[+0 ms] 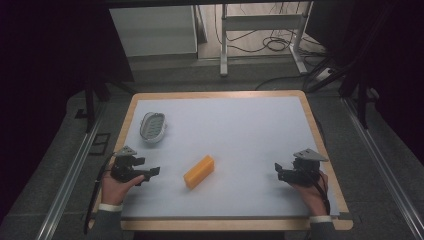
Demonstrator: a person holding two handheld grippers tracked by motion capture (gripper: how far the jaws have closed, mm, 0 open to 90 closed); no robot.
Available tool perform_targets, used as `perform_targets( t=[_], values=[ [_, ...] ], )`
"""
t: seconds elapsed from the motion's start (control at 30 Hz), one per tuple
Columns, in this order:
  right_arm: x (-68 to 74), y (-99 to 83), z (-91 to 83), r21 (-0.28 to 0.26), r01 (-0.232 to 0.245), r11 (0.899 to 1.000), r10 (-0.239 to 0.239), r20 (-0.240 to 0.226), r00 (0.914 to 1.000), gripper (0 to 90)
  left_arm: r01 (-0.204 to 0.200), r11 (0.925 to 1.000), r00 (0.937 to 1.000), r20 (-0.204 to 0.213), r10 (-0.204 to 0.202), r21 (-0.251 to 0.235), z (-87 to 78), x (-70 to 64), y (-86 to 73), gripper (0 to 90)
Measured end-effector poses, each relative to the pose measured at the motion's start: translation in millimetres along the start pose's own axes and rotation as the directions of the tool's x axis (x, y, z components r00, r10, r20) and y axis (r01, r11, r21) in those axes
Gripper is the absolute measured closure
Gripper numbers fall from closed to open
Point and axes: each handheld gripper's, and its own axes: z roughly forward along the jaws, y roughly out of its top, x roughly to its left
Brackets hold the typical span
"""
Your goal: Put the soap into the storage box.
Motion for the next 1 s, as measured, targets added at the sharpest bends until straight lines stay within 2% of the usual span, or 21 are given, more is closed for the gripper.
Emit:
perform_targets(
  t=[0.23,0.37,0.47,0.5,0.53,0.67,0.83,1.0],
  values=[
    [-10.4,-2.8,-7.0,-0.027,-0.036,0.999,0.037,0.005,0.9993,7.0,-0.004,1.0,0.9996,-0.029,0.004,0.004,-4.1,0.7,0.1,15.8],
    [-11.5,-2.9,-8.6,-0.032,-0.035,0.999,0.036,0.008,0.9993,6.9,-0.002,1.0,0.9994,-0.034,0.002,0.006,-4.1,0.5,0.3,15.9],
    [-11.9,-2.5,-8.8,-0.032,-0.047,0.998,0.048,0.009,0.9988,6.9,0.008,0.9999,0.9996,-0.029,-0.007,0.015,-4.2,0.9,0.6,16.8],
    [-13.1,-2.1,-9.6,-0.036,-0.055,0.998,0.056,0.003,0.9984,6.9,0.014,0.9998,0.9999,0.0,-0.014,0.016,-4.7,0.9,1.0,16.9],
    [-13.5,-2.1,-10.1,-0.036,-0.056,0.998,0.056,0.005,0.9984,6.9,0.015,0.9997,0.9999,0.004,-0.015,0.017,-4.8,0.6,1.1,16.9],
    [-15.5,-2.1,-11.9,-0.035,-0.065,0.997,0.065,0.006,0.9978,7.0,0.012,0.9995,0.9998,-0.014,-0.011,0.031,-6.3,1.1,0.6,17.0],
    [-16.4,-3.1,-12.1,-0.037,-0.063,0.997,0.063,0.009,0.998,7.0,0.006,1.0,0.9999,-0.012,-0.006,0.006,-12.6,0.1,3.1,17.3],
    [-16.2,-2.6,-13.1,-0.033,-0.055,0.998,0.055,0.004,0.9985,7.0,-0.019,0.9997,0.9998,-0.002,0.019,0.013,-15.0,0.5,7.4,17.1]
  ],
)
